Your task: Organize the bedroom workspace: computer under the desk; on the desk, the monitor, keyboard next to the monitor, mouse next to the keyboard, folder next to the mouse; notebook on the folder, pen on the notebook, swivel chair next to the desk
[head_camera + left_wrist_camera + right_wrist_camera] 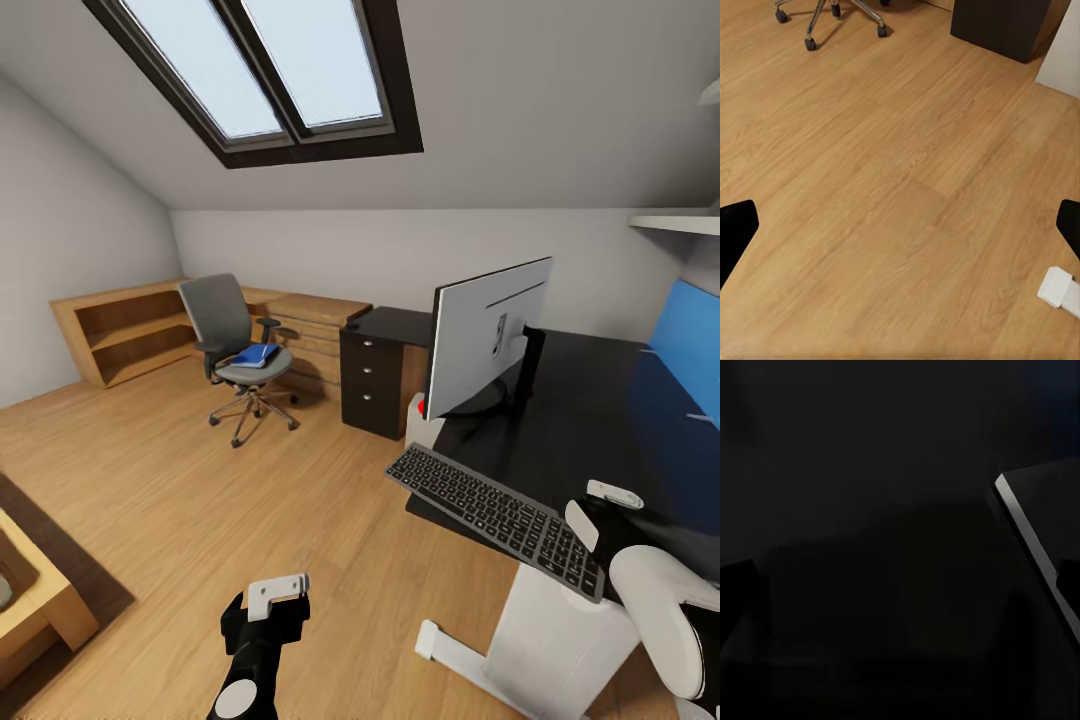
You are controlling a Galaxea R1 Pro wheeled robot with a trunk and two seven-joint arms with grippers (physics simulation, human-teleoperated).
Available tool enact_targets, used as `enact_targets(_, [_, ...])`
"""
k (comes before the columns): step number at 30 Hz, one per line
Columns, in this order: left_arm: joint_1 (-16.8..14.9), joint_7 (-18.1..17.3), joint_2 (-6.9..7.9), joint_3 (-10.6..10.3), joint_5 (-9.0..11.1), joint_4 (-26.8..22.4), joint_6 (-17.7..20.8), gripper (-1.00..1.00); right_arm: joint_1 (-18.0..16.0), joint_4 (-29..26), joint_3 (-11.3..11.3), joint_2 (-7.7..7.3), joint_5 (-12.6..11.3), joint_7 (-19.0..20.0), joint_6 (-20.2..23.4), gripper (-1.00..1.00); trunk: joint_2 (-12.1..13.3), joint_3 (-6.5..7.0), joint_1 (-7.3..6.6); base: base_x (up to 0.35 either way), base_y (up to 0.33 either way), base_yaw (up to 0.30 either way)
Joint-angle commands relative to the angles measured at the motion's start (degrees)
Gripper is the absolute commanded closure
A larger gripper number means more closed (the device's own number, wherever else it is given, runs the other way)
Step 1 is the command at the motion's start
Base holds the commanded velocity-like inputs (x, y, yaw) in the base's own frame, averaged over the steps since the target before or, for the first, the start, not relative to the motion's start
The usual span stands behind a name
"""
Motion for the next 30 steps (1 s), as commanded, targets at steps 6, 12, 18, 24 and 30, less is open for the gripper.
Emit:
enact_targets(6, [-0.04, 0.32, 0.01, -0.12, 0.40, -0.09, 0.19, -1.00, 0.03, 1.54, 0.19, -0.01, -0.78, -0.26, 0.60, -1.00, -0.02, -0.06, 0.00, -0.132, 0.000, 0.000])
enact_targets(12, [-0.04, 0.31, 0.01, -0.12, 0.38, -0.09, 0.19, -1.00, 0.03, 1.54, 0.20, -0.01, -0.77, -0.26, 0.60, -1.00, -0.02, -0.06, 0.00, -0.067, 0.000, 0.000])
enact_targets(18, [-0.04, 0.30, -0.06, -0.12, 0.38, -0.09, 0.19, -1.00, 0.03, 1.54, 0.26, -0.01, -0.77, -0.23, 0.53, -1.00, -0.02, -0.06, 0.00, -0.094, 0.043, 0.000])
enact_targets(24, [-0.04, 0.30, -0.08, -0.14, 0.37, -0.09, 0.19, -1.00, 0.03, 1.54, 0.28, -0.01, -0.77, -0.26, 0.52, -1.00, -0.02, -0.06, 0.00, -0.025, 0.015, 0.000])
enact_targets(30, [-0.04, 0.30, -0.08, -0.19, 0.36, -0.09, 0.19, -1.00, 0.03, 1.54, 0.29, 0.02, -0.77, -0.28, 0.51, -1.00, -0.02, -0.06, 0.00, -0.078, 0.062, 0.000])
